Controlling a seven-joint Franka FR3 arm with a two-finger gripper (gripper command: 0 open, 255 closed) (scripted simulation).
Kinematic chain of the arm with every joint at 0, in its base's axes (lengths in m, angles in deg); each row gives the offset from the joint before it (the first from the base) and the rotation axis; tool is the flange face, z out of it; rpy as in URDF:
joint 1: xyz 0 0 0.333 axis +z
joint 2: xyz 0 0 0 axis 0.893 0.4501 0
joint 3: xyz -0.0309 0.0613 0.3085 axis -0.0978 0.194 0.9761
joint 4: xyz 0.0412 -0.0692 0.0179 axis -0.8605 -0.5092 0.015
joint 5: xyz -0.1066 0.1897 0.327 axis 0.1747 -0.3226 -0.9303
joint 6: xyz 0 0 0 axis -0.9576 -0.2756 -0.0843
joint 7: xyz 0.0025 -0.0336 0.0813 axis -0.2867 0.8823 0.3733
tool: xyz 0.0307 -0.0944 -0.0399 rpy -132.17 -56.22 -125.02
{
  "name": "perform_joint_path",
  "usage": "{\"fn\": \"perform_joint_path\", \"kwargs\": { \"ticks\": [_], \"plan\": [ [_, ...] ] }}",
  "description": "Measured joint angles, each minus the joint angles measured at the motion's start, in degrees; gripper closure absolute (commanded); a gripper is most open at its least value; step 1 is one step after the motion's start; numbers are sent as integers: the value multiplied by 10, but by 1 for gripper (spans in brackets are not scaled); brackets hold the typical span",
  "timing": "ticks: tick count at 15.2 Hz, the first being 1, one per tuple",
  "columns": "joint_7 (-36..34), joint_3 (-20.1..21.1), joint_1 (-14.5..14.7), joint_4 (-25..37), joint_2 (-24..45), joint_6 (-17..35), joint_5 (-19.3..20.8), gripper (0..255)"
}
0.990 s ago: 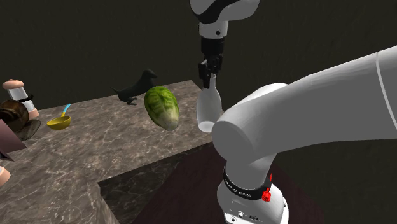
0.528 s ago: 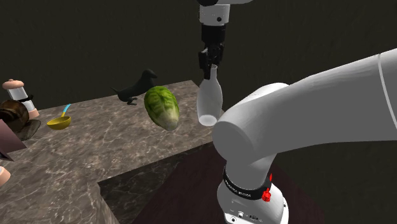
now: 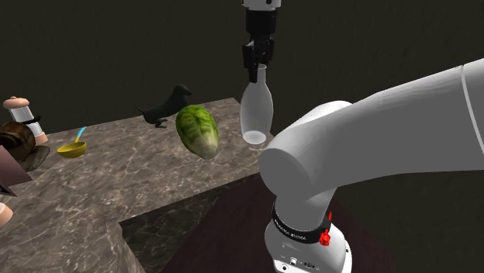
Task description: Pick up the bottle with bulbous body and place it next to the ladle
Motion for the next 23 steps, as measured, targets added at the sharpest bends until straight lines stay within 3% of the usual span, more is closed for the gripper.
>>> {"fn": "perform_joint_path", "kwargs": {
  "ticks": [23],
  "plan": [
    [8, 34, 20, 204, 50, -155, -36, 255]
  ]
}}
